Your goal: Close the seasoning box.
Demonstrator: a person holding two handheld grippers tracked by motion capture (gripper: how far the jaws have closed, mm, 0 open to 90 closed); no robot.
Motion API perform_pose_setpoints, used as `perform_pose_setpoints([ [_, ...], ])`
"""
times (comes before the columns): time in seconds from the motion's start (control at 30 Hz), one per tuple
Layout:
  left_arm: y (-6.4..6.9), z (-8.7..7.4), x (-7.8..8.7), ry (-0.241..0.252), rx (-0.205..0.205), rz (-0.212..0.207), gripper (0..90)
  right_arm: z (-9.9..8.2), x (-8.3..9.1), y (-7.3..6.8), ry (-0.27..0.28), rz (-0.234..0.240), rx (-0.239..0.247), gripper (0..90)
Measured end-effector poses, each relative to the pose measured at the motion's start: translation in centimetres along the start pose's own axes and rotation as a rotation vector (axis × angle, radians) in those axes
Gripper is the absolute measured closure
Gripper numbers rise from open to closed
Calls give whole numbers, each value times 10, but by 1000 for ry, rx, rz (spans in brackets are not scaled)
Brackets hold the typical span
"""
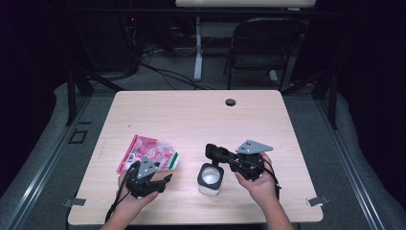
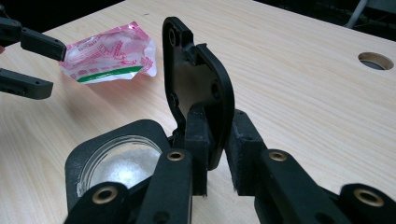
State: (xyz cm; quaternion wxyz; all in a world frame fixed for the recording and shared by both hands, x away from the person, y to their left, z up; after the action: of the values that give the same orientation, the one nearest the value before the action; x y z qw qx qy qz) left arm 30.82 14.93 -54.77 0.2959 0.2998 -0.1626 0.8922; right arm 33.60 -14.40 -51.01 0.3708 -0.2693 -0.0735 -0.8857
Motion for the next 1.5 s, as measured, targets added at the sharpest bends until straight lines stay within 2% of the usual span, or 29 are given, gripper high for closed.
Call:
perform_pose_setpoints([
  [0.33,1,2,1,4,-2,2,387,0,1,-2,-6,-16,19,795],
  [0.53,2,4,2,14,-1,-2,388,1,1,-7,-14,-47,64,794],
  [0.7,3,5,1,15,-5,-6,387,0,2,-9,-15,-52,73,797],
  [0.93,5,8,-2,19,-11,-14,387,-1,5,-15,-13,-36,87,785],
  [1.2,7,12,-5,23,-20,-26,387,-3,4,-27,-17,6,113,718],
  [1.3,8,13,-6,24,-24,-28,387,-4,3,-32,-27,5,136,695],
  [1.5,8,15,-6,29,-26,-34,387,-6,2,-35,-36,27,145,634],
])
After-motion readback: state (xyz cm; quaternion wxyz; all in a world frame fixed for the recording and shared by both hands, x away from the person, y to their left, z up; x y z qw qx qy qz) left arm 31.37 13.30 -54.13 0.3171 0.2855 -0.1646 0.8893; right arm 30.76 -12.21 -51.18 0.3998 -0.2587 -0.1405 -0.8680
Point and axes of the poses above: each handheld gripper's, and its own axes: x roughly backward along the jaws, z roughly out of its top, y roughly to its right, the point moved 4 cm from there along -x, roughly forward along the jaws, and after that the axes turned 4 degrees about z, right-handed, at the moved point
